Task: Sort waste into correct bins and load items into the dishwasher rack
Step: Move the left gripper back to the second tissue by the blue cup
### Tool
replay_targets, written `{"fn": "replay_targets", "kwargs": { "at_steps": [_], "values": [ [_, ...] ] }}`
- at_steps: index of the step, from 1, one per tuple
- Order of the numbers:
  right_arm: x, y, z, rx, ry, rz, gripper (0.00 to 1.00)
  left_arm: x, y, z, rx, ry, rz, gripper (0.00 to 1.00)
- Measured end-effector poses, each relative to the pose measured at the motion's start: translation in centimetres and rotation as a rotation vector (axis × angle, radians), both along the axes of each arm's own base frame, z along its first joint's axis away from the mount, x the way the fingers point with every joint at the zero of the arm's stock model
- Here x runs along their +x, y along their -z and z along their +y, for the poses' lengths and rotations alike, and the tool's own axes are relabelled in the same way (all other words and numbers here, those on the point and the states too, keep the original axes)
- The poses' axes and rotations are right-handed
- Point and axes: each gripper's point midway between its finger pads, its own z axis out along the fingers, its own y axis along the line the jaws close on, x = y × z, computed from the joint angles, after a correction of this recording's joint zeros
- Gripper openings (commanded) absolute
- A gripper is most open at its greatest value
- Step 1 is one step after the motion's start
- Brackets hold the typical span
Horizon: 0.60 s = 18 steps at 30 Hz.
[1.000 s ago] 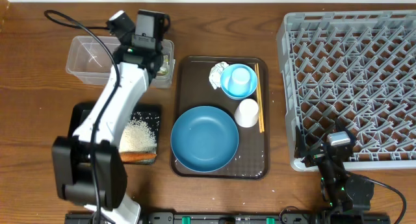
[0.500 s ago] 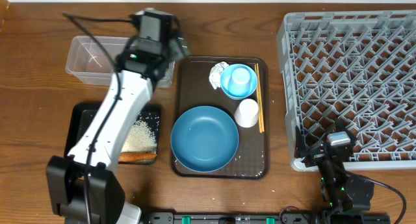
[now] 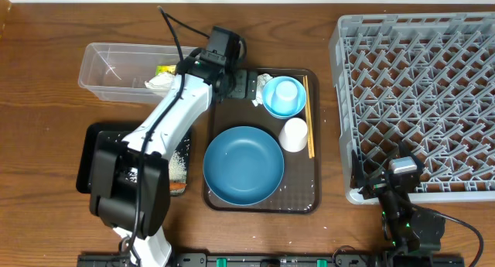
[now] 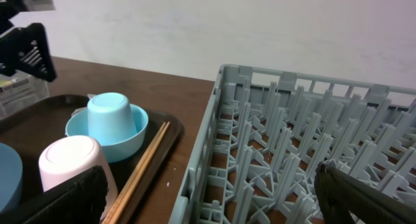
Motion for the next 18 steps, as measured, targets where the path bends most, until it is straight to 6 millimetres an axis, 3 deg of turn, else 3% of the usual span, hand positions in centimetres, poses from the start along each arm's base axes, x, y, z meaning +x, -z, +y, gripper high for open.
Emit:
{"fn": "replay_targets", "kwargs": {
  "at_steps": [8, 11, 18],
  "values": [
    [0.0, 0.0, 0.0, 0.000, 0.000, 0.000, 0.99, 2.4, -0.9, -1.2, -0.035, 0.035, -0.107, 0.98],
    [0.0, 0.0, 0.0, 0.000, 0.000, 0.000, 0.99, 2.9, 0.2, -1.7, -0.048, 0.046, -0.101, 0.98],
    [0.0, 0.0, 0.0, 0.000, 0.000, 0.000, 0.99, 2.6, 5.1, -3.1, -0.052, 0.080, -0.018, 0.98]
  ]
}}
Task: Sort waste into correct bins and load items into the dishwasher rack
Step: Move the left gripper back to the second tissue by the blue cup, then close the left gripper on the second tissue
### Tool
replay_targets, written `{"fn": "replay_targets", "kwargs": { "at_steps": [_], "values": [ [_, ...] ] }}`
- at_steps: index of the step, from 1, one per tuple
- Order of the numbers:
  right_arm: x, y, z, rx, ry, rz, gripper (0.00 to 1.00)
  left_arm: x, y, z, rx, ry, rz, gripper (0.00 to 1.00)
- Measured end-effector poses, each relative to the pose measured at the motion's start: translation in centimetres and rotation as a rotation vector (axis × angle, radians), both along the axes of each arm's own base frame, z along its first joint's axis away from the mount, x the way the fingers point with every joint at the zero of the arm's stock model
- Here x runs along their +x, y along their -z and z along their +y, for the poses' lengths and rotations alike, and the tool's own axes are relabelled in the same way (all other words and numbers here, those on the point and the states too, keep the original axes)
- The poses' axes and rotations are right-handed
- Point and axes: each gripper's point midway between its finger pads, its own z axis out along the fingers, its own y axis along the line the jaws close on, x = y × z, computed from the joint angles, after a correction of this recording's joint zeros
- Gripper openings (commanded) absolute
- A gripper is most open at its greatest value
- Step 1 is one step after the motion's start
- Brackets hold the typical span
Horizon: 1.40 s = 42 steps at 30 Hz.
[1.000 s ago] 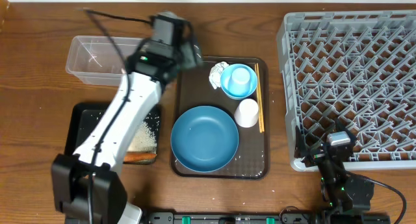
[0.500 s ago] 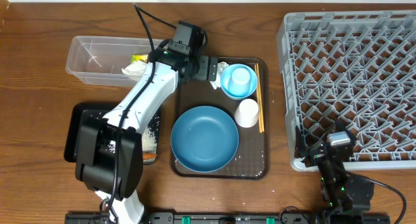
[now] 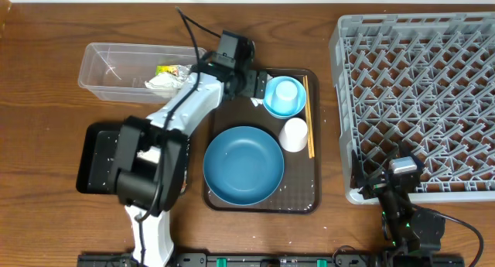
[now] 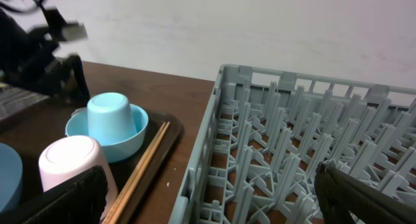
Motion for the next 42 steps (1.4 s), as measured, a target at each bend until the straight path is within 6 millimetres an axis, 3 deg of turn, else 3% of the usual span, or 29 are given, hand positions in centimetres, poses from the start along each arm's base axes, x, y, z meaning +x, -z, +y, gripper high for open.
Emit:
{"fn": "replay_targets", "kwargs": {
  "at_steps": [5, 13, 21, 33, 34, 38, 42],
  "values": [
    [0.0, 0.0, 0.0, 0.000, 0.000, 0.000, 0.99, 0.0, 1.1, -0.5, -0.001, 0.008, 0.009, 0.98],
    [0.0, 0.0, 0.0, 0.000, 0.000, 0.000, 0.99, 0.7, 0.6, -0.7, -0.015, 0.001, -0.019, 0.98],
    [0.0, 0.0, 0.0, 0.000, 0.000, 0.000, 0.99, 2.8, -0.6, -0.5, -0.094, -0.107, -0.074, 0.97],
    [0.0, 0.0, 0.0, 0.000, 0.000, 0.000, 0.99, 1.7, 1.1, -0.2, -0.081, -0.141, 0.002, 0.96],
    [0.0, 0.0, 0.0, 0.000, 0.000, 0.000, 0.99, 1.6, 1.4, -0.2, -0.078, -0.141, 0.008, 0.96],
    [0.0, 0.0, 0.0, 0.000, 0.000, 0.000, 0.99, 1.3, 2.1, -0.1, -0.072, -0.150, 0.032, 0.76],
    [0.0, 0.0, 0.0, 0.000, 0.000, 0.000, 0.99, 0.8, 2.4, 0.1, -0.061, -0.148, 0.053, 0.72]
  ]
}}
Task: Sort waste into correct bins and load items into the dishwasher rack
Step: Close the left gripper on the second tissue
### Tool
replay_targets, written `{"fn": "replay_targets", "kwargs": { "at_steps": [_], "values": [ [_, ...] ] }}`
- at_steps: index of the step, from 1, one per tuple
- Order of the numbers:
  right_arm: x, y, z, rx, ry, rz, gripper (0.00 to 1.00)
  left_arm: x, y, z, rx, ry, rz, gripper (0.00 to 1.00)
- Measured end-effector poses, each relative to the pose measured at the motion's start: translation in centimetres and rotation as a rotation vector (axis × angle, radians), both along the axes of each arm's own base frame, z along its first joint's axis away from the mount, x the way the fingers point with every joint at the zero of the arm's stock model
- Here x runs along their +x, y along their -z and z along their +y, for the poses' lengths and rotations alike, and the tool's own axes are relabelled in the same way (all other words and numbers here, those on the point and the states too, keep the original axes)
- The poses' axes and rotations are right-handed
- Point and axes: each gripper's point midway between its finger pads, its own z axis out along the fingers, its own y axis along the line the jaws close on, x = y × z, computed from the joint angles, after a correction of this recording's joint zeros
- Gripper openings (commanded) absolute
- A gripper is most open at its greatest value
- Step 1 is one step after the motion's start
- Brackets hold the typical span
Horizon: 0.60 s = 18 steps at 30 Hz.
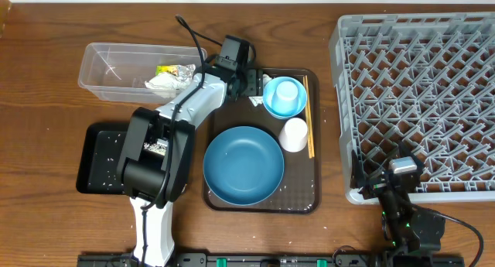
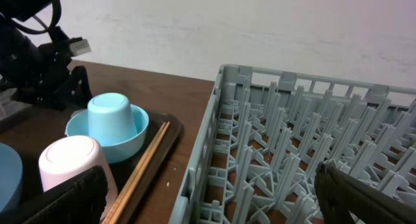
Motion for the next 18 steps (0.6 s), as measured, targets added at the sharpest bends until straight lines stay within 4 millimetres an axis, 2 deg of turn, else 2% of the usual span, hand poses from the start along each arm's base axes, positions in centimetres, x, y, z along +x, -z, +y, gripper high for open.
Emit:
{"fn": "replay_targets", "kwargs": {
  "at_steps": [5, 9, 15, 17, 18],
  "values": [
    [0.0, 0.0, 0.0, 0.000, 0.000, 0.000, 0.99, -1.4, 0.8, 0.5, 0.023, -0.002, 0.065, 0.67],
    [0.0, 0.0, 0.0, 0.000, 0.000, 0.000, 0.99, -2.5, 1.3, 0.9, 0.040, -0.005, 0.115, 0.57],
    [0.0, 0.0, 0.0, 0.000, 0.000, 0.000, 0.99, -3.1, 1.4, 0.6, 0.020, 0.012, 0.142, 0.57],
    [0.0, 0.0, 0.0, 0.000, 0.000, 0.000, 0.99, -3.1, 1.4, 0.4, 0.009, 0.017, 0.142, 0.51],
    [0.0, 0.0, 0.0, 0.000, 0.000, 0.000, 0.99, -3.1, 1.3, 0.3, 0.004, 0.016, 0.142, 0.43]
  ]
}}
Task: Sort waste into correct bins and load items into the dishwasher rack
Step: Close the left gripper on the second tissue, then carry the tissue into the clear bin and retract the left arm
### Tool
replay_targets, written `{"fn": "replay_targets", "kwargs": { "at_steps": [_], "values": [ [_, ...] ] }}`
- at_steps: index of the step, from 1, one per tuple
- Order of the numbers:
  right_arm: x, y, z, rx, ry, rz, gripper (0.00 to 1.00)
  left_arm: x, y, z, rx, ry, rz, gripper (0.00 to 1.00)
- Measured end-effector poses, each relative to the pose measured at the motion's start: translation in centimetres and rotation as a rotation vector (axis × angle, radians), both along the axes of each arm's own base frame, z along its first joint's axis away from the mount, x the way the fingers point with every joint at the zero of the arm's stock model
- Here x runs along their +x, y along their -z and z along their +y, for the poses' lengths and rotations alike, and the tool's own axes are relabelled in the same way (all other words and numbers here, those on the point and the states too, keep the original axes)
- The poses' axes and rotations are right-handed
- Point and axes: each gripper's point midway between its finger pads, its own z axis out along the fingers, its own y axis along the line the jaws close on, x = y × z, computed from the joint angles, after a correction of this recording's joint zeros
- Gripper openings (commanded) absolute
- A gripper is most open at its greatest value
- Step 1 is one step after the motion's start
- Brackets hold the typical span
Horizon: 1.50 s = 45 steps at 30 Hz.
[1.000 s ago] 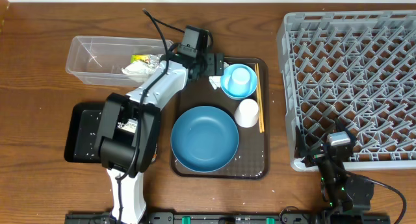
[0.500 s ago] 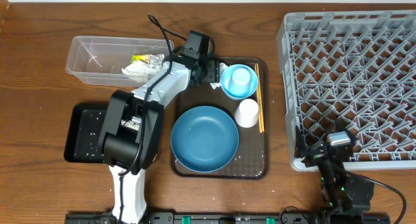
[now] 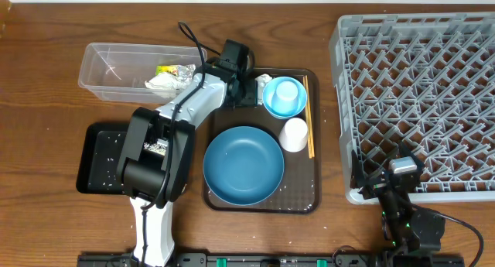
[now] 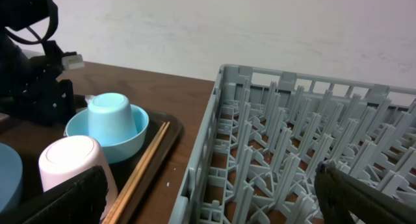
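Note:
My left gripper [image 3: 249, 91] is down on the back-left corner of the brown tray [image 3: 313, 147], right beside the light-blue bowl [image 3: 271, 104]. Its jaws are too dark and small to read. An upturned light-blue cup [image 3: 286, 91] sits in that bowl. Also on the tray are a white cup [image 3: 294, 134], a big blue plate [image 3: 244, 165] and wooden chopsticks [image 3: 308, 116]. The grey dishwasher rack [image 3: 418, 81] stands at the right. My right gripper [image 4: 214, 201] rests open at the rack's near-left corner, holding nothing.
A clear plastic bin [image 3: 108, 66] at the back left holds a wrapper and crumpled paper. A black bin [image 3: 97, 155] with food crumbs sits at the front left, partly under my left arm. The rack wall [image 4: 214, 113] rises close in front of the right wrist camera.
My left gripper has shifted a little toward the light-blue bowl and now covers the small white scrap that lay beside the bowl. My right arm has not moved.
At the oldest moment my left gripper hovered at the tray's back-left corner near a white scrap, the arm lying over the black bin. The arm then stood swung around with the gripper still at that corner. It is now closer to the bowl. The dishes have not moved.

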Motion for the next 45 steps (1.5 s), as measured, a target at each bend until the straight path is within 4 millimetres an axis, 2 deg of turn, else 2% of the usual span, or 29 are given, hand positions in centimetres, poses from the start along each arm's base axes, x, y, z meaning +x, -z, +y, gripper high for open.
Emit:
{"fn": "replay_targets", "kwargs": {
  "at_steps": [4, 5, 6, 13, 16, 18, 20, 26, 29, 31, 42, 43, 45],
  "values": [
    [0.0, 0.0, 0.0, 0.000, 0.000, 0.000, 0.99, 0.0, -0.1, -0.2, -0.010, 0.004, -0.001, 0.19],
    [0.0, 0.0, 0.0, 0.000, 0.000, 0.000, 0.99, 0.0, -0.1, -0.2, -0.011, 0.006, 0.000, 0.09],
    [0.0, 0.0, 0.0, 0.000, 0.000, 0.000, 0.99, 0.0, -0.1, -0.2, -0.010, 0.005, 0.000, 0.06],
    [0.0, 0.0, 0.0, 0.000, 0.000, 0.000, 0.99, -0.1, -0.1, -0.2, -0.010, 0.008, 0.003, 0.06],
    [0.0, 0.0, 0.0, 0.000, 0.000, 0.000, 0.99, 0.0, -1.1, -0.2, -0.017, 0.008, -0.016, 0.06],
    [0.0, 0.0, 0.0, 0.000, 0.000, 0.000, 0.99, 0.3, -2.7, -0.3, -0.026, 0.005, -0.047, 0.06],
    [0.0, 0.0, 0.0, 0.000, 0.000, 0.000, 0.99, 0.7, -5.3, -0.1, -0.036, -0.010, -0.102, 0.06],
    [0.0, 0.0, 0.0, 0.000, 0.000, 0.000, 0.99, 1.4, -15.3, 1.5, -0.054, -0.075, -0.328, 0.06],
    [0.0, 0.0, 0.0, 0.000, 0.000, 0.000, 0.99, 1.6, -18.6, 3.4, -0.055, -0.121, -0.405, 0.06],
    [0.0, 0.0, 0.0, 0.000, 0.000, 0.000, 0.99, 2.0, -19.5, 5.0, -0.049, -0.160, -0.423, 0.06],
    [0.0, 0.0, 0.0, 0.000, 0.000, 0.000, 0.99, 4.2, -18.7, 18.3, 0.011, -0.485, -0.399, 0.06],
    [0.0, 0.0, 0.0, 0.000, 0.000, 0.000, 0.99, 4.3, -18.4, 19.3, 0.017, -0.506, -0.393, 0.13],
    [0.0, 0.0, 0.0, 0.000, 0.000, 0.000, 0.99, 4.4, -17.6, 20.8, 0.028, -0.532, -0.379, 0.48]
  ]
}}
